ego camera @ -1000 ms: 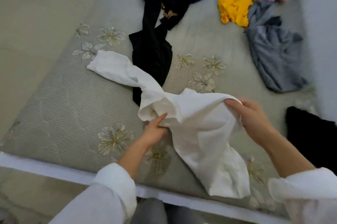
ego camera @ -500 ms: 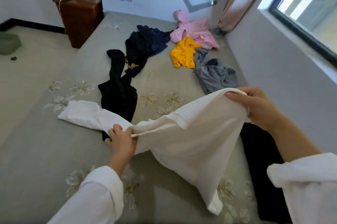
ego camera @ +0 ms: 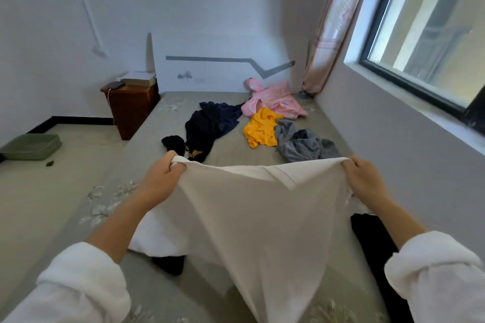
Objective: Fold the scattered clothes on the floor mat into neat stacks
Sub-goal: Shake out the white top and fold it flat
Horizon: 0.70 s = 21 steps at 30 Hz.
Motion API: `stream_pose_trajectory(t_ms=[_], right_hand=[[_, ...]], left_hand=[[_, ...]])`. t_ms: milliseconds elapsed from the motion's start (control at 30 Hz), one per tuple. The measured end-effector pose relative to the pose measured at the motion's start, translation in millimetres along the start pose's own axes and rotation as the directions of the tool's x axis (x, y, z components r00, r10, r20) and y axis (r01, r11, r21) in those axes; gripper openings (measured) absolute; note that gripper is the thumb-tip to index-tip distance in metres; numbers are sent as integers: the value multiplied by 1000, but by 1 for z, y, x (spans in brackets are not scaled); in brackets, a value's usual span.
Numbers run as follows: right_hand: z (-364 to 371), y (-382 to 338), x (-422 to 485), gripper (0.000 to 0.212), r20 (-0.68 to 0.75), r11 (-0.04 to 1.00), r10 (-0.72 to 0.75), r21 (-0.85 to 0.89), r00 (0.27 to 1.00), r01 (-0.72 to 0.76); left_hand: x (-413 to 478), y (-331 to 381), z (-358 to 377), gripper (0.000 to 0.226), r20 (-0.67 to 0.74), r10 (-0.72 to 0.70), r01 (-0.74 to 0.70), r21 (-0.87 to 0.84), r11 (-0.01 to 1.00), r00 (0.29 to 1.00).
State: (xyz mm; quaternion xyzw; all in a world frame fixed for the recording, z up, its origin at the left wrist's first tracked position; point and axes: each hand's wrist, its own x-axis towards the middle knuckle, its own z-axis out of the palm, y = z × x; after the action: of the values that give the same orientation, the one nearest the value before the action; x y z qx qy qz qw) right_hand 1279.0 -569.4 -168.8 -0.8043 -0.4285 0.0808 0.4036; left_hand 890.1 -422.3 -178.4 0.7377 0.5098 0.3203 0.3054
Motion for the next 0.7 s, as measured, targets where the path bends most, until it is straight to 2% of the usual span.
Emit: stream_pose_trajectory(t_ms=[67, 200, 267, 333, 433, 500, 533, 633, 700], right_hand=[[-7, 1, 1, 30, 54, 999, -41, -28, 998, 43], [-20, -6, 1, 41, 253, 957, -184, -176, 950, 232], [-22, -7, 2, 40, 226, 954, -228, -144, 947, 264], [-23, -10, 4, 39, 148, 976, -199, -63, 969, 210], [-29, -23, 11, 28, 6, 975, -125, 186, 992, 121], [-38, -40, 16, 15, -114, 930, -146, 322, 983, 176], [-42, -49, 18, 18, -156, 914, -181, 336, 971, 225], [-42, -67, 16, 30, -128, 913, -318, 225, 939, 340], [-32, -67, 11, 29, -24, 923, -307, 238, 951, 304]], left_hand=[[7, 18, -13, 25, -27, 69, -68, 36, 997, 997], [19, 58, -41, 24, -77, 193, -190, 47, 981, 978], [18, 75, -50, 19, -90, 224, -221, 38, 975, 970], [14, 91, -58, 17, -96, 228, -229, 5, 973, 969], [8, 121, -76, 16, -149, 275, -287, -64, 956, 950], [5, 143, -90, 17, -206, 330, -354, -94, 931, 921], [4, 152, -95, 18, -225, 357, -385, -95, 918, 907], [3, 164, -95, 19, -208, 388, -402, -28, 915, 898], [3, 159, -86, 17, -183, 366, -364, 44, 930, 912]])
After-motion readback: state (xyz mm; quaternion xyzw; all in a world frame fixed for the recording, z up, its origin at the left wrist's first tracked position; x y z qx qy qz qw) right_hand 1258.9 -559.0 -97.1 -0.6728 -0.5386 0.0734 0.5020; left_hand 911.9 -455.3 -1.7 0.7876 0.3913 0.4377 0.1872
